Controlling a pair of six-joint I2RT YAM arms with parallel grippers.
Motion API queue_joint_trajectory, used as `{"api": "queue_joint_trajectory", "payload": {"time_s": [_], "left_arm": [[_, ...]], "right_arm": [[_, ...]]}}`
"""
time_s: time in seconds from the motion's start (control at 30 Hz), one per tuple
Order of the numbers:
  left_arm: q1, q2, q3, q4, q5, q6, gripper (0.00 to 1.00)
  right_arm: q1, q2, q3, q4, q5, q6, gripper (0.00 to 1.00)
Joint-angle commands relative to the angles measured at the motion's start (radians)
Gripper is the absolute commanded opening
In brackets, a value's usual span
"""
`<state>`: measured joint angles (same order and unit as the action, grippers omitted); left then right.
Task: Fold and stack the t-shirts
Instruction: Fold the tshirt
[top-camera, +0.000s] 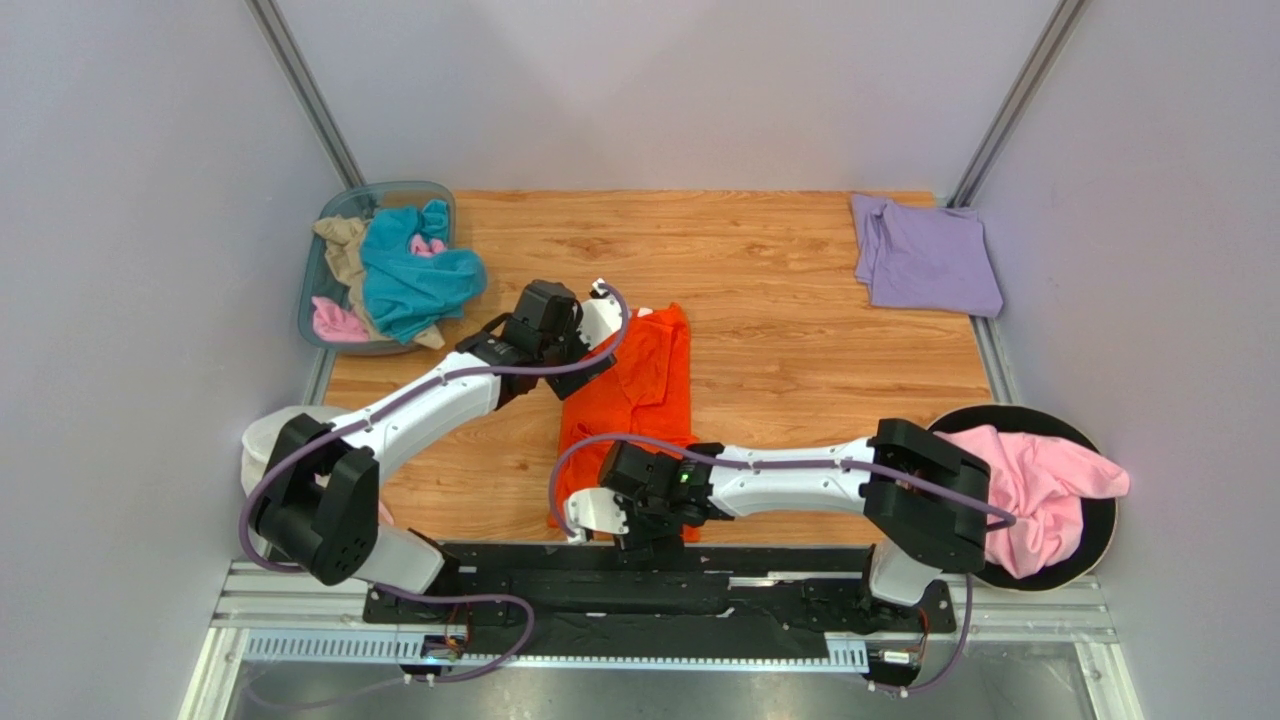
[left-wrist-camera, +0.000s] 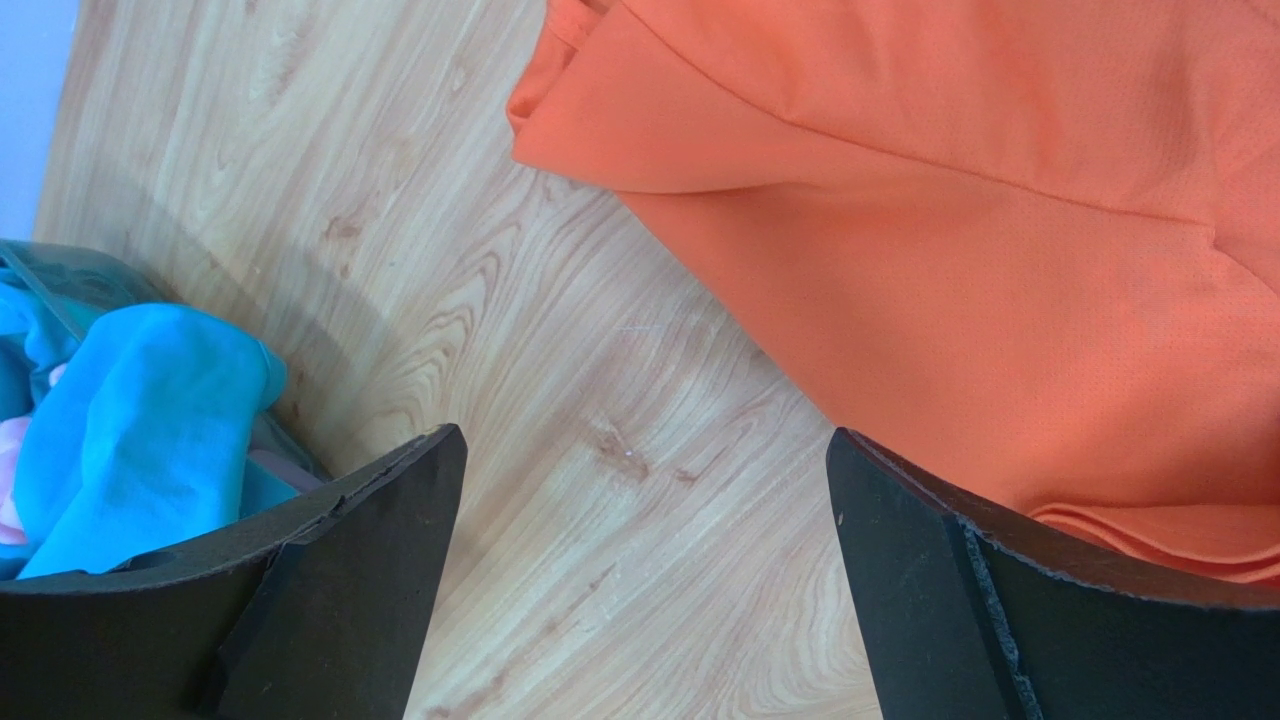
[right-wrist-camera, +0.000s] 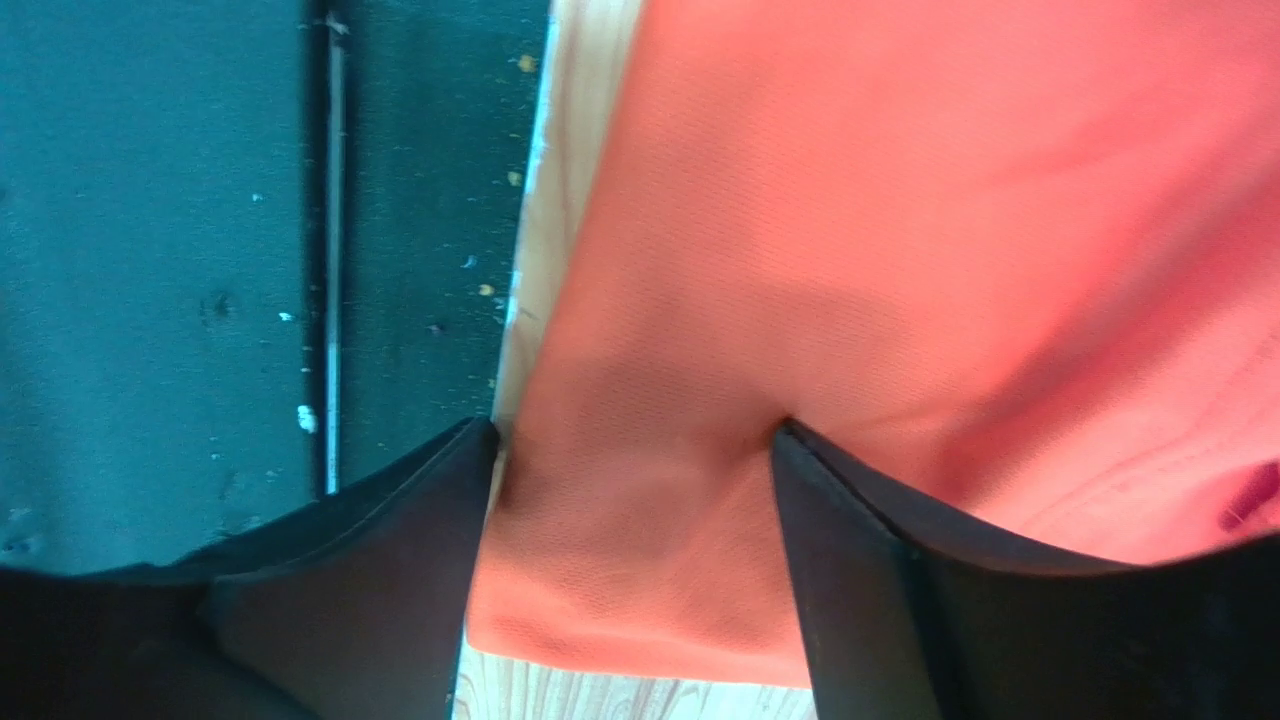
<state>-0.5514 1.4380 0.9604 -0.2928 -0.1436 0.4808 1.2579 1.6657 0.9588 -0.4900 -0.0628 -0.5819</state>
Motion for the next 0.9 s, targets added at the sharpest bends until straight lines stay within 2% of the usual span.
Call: {"api": "queue_joint_trajectory", "payload": {"time_s": [0.0,0.27,0.3,0.47,0.5,0.57,0.87], "left_arm": [[-0.001,-0.001,-0.017,0.044,-0.001,0.012,0.99],[0.001,-0.017,-0.045,0.064,-0.024,0.024,0.99],[0.001,-0.021,-0.046,0.066,-0.024,0.024,0.99],[0.002,-0.030,-0.052,0.064,-0.028,0.024,0.99],[0.002,-0.031,-0.054,0.064,-0.028,0.025,0.99],[0.002,-0.034,-0.054,0.063,-0.031,0.027,0.99],[0.002,-0.041,-0.052,0.060,-0.048,0.030,0.99]], "right_arm": [[0.000,0.049,0.018,0.047,-0.029,0.007,0.61],[0.000,0.063,0.034,0.027,-0.020,0.004,0.42],[-0.002,0.063,0.032,0.025,-0.008,0.001,0.36],[-0.009,0.051,0.031,0.018,-0.003,0.001,0.19],[-0.009,0.049,0.032,0.016,-0.008,0.001,0.10],[-0.009,0.043,0.035,-0.001,-0.015,0.002,0.00],[0.008,0.032,0.084,-0.128,-0.123,0.025,0.00]]}}
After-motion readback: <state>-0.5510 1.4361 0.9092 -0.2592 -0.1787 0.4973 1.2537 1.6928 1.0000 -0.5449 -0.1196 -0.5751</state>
